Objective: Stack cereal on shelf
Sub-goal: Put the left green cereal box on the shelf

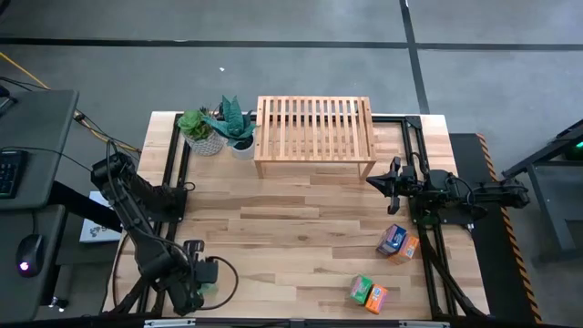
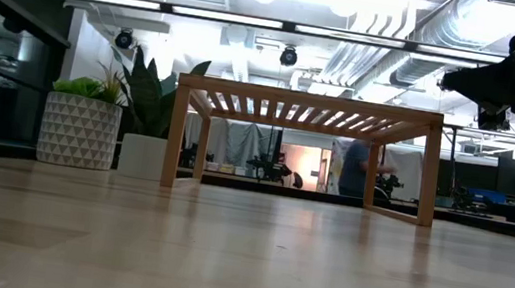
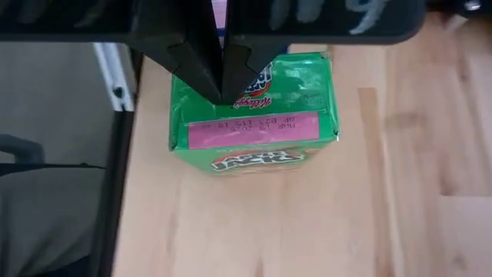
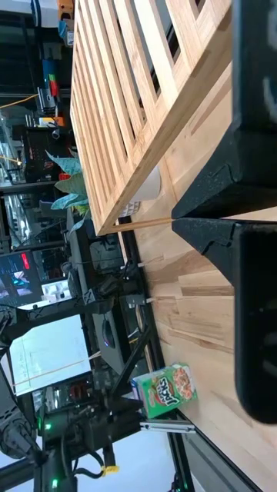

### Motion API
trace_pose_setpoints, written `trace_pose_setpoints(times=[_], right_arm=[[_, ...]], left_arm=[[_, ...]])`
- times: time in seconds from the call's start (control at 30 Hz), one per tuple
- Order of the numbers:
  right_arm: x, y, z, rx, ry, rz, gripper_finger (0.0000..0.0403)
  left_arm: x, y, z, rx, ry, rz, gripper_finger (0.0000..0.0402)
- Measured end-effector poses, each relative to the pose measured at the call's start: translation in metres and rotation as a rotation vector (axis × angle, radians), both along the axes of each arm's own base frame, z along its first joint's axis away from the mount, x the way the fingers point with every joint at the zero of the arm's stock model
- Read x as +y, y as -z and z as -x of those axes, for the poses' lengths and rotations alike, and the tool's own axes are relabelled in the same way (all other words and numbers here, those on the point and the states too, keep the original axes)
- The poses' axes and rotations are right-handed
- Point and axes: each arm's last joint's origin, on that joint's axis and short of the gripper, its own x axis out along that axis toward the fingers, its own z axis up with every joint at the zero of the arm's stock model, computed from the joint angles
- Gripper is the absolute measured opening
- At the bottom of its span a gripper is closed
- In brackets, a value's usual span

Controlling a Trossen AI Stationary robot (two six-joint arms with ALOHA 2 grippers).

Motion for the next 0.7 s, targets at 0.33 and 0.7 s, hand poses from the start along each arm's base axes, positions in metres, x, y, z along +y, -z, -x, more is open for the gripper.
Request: trace_pose_setpoints(times=[0.33,0.7], right_arm=[[0.0,0.0,0.0,0.001,0.0,0.0,0.0],[0.0,0.0,0.0,0.001,0.0,0.0,0.0]], left_arm=[[0.007,0.001,-0.002,-0.049,0.082,-0.111,0.0],[0.024,0.001,-0.009,-0.042,0.111,-0.245,0.0]])
